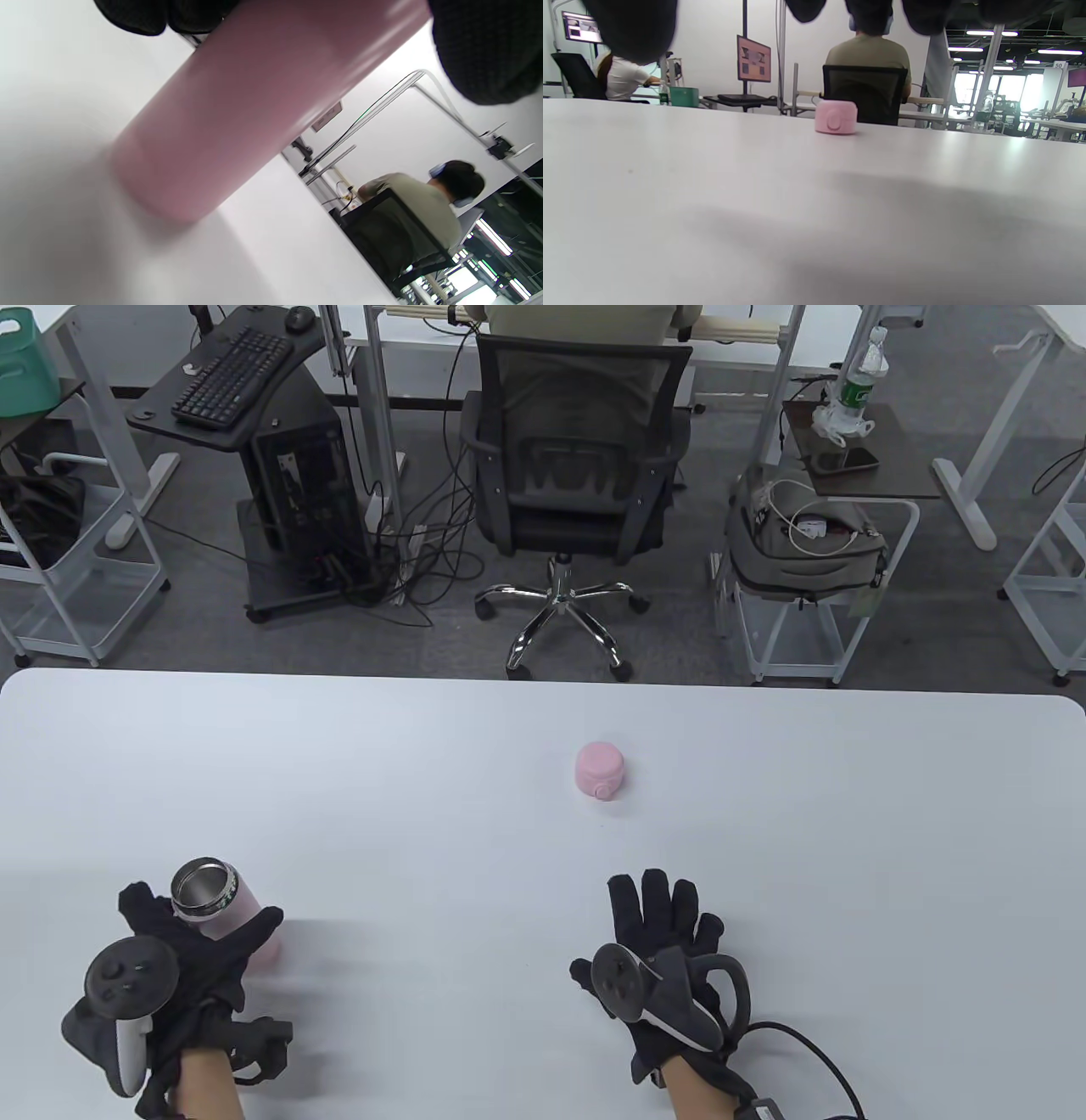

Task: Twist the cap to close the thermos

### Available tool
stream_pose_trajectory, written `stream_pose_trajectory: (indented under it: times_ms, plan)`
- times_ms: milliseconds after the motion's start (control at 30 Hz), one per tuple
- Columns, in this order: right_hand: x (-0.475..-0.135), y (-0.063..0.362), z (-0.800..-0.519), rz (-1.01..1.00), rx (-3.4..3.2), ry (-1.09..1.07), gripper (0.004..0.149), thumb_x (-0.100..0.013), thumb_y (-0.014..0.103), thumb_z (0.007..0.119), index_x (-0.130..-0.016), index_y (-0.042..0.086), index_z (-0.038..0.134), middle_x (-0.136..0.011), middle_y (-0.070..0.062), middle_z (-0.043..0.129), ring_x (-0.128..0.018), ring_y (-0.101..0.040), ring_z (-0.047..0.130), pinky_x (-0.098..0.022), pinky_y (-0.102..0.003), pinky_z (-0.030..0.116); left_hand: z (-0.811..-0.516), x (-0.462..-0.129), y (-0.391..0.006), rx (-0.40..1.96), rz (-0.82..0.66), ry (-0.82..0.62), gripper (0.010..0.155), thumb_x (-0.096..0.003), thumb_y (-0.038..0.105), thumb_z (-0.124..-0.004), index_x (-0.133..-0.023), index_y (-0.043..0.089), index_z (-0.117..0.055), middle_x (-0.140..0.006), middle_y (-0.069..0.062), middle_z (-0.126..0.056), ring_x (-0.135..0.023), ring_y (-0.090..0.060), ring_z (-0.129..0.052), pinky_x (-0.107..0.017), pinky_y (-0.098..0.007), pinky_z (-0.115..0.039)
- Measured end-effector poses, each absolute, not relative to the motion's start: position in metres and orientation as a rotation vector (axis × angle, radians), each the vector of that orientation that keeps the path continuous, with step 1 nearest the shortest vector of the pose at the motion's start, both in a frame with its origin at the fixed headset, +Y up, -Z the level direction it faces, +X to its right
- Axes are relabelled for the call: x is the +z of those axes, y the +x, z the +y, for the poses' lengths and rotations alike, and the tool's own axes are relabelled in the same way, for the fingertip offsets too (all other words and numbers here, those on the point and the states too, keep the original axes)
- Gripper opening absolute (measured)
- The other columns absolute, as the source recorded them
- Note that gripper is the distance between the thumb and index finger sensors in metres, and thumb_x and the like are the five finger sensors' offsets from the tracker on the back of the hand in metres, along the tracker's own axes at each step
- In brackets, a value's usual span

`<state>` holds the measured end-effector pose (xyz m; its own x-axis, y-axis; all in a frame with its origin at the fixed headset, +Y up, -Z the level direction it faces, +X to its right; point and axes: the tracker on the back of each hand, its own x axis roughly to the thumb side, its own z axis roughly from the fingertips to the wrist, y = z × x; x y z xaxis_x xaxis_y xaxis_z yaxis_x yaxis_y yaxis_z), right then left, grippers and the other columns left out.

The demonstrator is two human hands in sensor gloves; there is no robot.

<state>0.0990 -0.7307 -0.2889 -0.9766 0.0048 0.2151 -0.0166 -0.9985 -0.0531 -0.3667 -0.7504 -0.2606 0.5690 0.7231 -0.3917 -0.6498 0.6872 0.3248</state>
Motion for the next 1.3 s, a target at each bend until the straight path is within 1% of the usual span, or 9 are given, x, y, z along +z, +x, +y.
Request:
stream_pose_trajectory:
  times_ms: [67, 167, 333, 400, 533, 767, 1000, 1167, 1300]
  plan:
    - [-0.289, 0.099, -0.732, -0.076, 3.111, 0.337, 0.101, -0.057, 0.065, 0.067, -0.12, -0.001, 0.024, -0.118, -0.044, 0.031, -0.097, -0.076, 0.038, -0.058, -0.086, 0.045, -0.761, -0.263, -0.367, 0.794, 0.565, 0.1, 0.123, -0.0378, 0.072, -0.084, -0.11, 0.018, 0.0, -0.117, -0.023, -0.036, -0.105, -0.038, -0.054, -0.077, -0.053, -0.061]
    - [-0.289, 0.1, -0.732, -0.063, 3.109, 0.336, 0.101, -0.057, 0.065, 0.067, -0.12, -0.001, 0.024, -0.118, -0.043, 0.031, -0.097, -0.076, 0.038, -0.058, -0.086, 0.045, -0.768, -0.266, -0.368, 0.781, 0.625, 0.19, 0.113, -0.0345, 0.069, -0.085, -0.112, 0.029, -0.013, -0.115, -0.019, -0.042, -0.102, -0.034, -0.059, -0.075, -0.052, -0.063]
    - [-0.29, 0.1, -0.733, -0.039, 3.1, 0.334, 0.1, -0.057, 0.065, 0.067, -0.12, -0.001, 0.024, -0.118, -0.043, 0.031, -0.097, -0.075, 0.038, -0.059, -0.086, 0.045, -0.768, -0.268, -0.371, 0.774, 0.646, 0.202, 0.109, -0.0298, 0.069, -0.083, -0.112, 0.029, -0.023, -0.118, -0.008, -0.048, -0.106, -0.032, -0.061, -0.075, -0.054, -0.063]
    - [-0.29, 0.1, -0.734, -0.026, 3.105, 0.336, 0.1, -0.057, 0.065, 0.067, -0.12, -0.001, 0.024, -0.118, -0.043, 0.031, -0.097, -0.076, 0.038, -0.059, -0.086, 0.045, -0.769, -0.271, -0.369, 0.785, 0.619, 0.226, 0.111, -0.029, 0.067, -0.084, -0.112, 0.026, -0.022, -0.118, -0.004, -0.044, -0.106, -0.026, -0.061, -0.075, -0.051, -0.065]
    - [-0.29, 0.099, -0.734, -0.004, 3.109, 0.336, 0.1, -0.057, 0.064, 0.067, -0.12, -0.001, 0.024, -0.118, -0.044, 0.031, -0.097, -0.076, 0.038, -0.059, -0.086, 0.045, -0.766, -0.276, -0.36, 0.749, 0.576, 0.262, 0.114, -0.0282, 0.067, -0.085, -0.11, 0.021, -0.021, -0.116, -0.005, -0.04, -0.102, -0.03, -0.059, -0.075, -0.047, -0.067]
    - [-0.3, 0.104, -0.724, 0.014, 3.065, 0.293, 0.099, -0.057, 0.064, 0.068, -0.12, -0.001, 0.028, -0.118, -0.043, 0.035, -0.097, -0.075, 0.04, -0.059, -0.085, 0.046, -0.726, -0.282, -0.324, 0.784, 0.355, 0.367, 0.121, -0.024, 0.072, -0.085, -0.11, 0.018, -0.02, -0.113, -0.015, -0.039, -0.098, -0.037, -0.056, -0.071, -0.051, -0.068]
    - [-0.385, 0.103, -0.693, 0.041, 3.097, 0.196, 0.103, -0.055, 0.064, 0.069, -0.119, -0.005, 0.027, -0.117, -0.042, 0.042, -0.098, -0.072, 0.048, -0.06, -0.084, 0.05, -0.701, -0.288, -0.251, 0.805, 0.034, 0.301, 0.127, -0.0164, 0.076, -0.086, -0.112, 0.021, -0.022, -0.112, -0.015, -0.042, -0.098, -0.037, -0.056, -0.069, -0.055, -0.068]
    - [-0.464, 0.088, -0.705, 0.157, 3.086, 0.034, 0.105, -0.055, 0.064, 0.069, -0.118, -0.006, 0.024, -0.116, -0.042, 0.042, -0.098, -0.071, 0.051, -0.061, -0.082, 0.052, -0.695, -0.284, -0.213, 0.823, -0.101, 0.259, 0.127, -0.0162, 0.077, -0.085, -0.112, 0.021, -0.021, -0.113, -0.016, -0.042, -0.098, -0.037, -0.056, -0.069, -0.055, -0.068]
    - [-0.502, 0.075, -0.721, 0.196, 3.013, -0.103, 0.105, -0.055, 0.063, 0.069, -0.118, -0.006, 0.022, -0.116, -0.042, 0.039, -0.098, -0.07, 0.052, -0.062, -0.081, 0.053, -0.692, -0.279, -0.203, 0.841, -0.139, 0.248, 0.127, -0.0166, 0.077, -0.085, -0.112, 0.021, -0.021, -0.113, -0.016, -0.042, -0.098, -0.037, -0.056, -0.069, -0.055, -0.068]
